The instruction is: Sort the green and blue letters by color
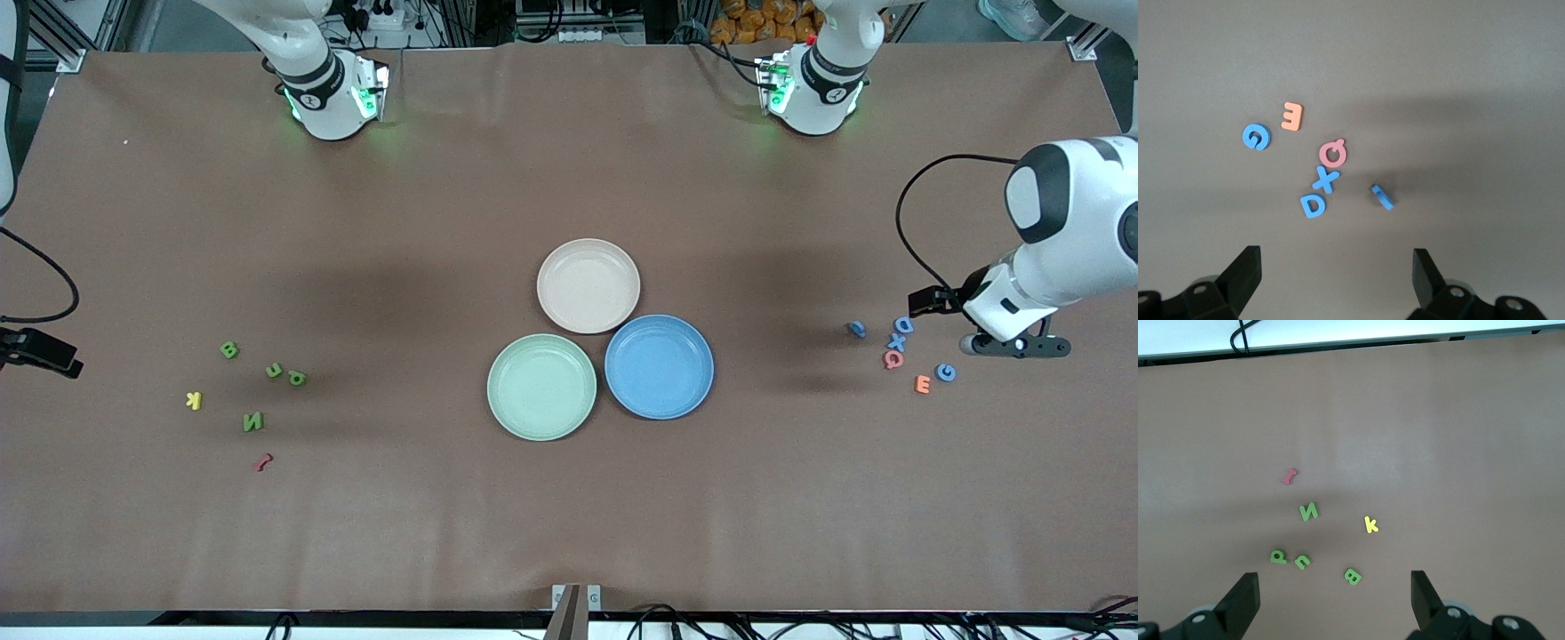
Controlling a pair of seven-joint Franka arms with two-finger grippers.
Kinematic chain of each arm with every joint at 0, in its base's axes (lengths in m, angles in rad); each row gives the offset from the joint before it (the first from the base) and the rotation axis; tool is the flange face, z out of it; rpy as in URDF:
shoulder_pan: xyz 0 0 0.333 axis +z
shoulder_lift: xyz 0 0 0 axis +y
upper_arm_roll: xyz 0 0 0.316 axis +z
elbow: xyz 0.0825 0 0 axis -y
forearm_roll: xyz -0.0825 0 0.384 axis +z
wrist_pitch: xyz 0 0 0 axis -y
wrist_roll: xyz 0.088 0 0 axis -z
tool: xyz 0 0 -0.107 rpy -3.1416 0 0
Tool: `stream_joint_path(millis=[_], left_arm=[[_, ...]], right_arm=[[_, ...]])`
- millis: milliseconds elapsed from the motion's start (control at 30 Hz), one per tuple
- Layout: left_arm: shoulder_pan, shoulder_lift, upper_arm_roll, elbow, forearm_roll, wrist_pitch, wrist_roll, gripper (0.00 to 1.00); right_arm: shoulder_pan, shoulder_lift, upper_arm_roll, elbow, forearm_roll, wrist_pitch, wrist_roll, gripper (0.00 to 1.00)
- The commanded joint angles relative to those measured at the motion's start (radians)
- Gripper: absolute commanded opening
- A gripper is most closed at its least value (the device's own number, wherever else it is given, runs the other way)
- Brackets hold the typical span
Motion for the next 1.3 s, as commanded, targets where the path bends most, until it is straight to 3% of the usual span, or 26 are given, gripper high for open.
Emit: stream_joint_path(millis=[0, 367, 734, 968, 1268], left_arm=[[-0.003, 0.024, -0.004, 0.001, 0.023, 0.021, -0.024, 1.00], [0.000, 0.111, -0.004, 0.007, 0.043, 0.136, -0.055, 1.00], [-0.006, 0.139, -0.002, -0.030, 0.045, 0.135, -0.423, 1.00], [0.014, 0.147, -0.004, -0.039, 0.043, 0.152, -0.504, 1.00], [0.016, 0.082, -0.002, -0.244, 0.043, 0.388, -0.604, 1.00]], right_arm=[[0.002, 0.005, 0.011, 0.008, 0.011, 0.003, 0.011, 1.00], [0.063, -0.015, 0.015, 0.008, 0.008, -0.008, 0.011, 1.00], [0.075, -0.061, 0.028, 0.008, 0.018, -0.011, 0.008, 1.00], [0.089, -0.058, 0.028, -0.001, 0.018, -0.083, 0.010, 1.00], [0.086, -0.040, 0.026, -0.003, 0.018, -0.100, -0.013, 1.00]])
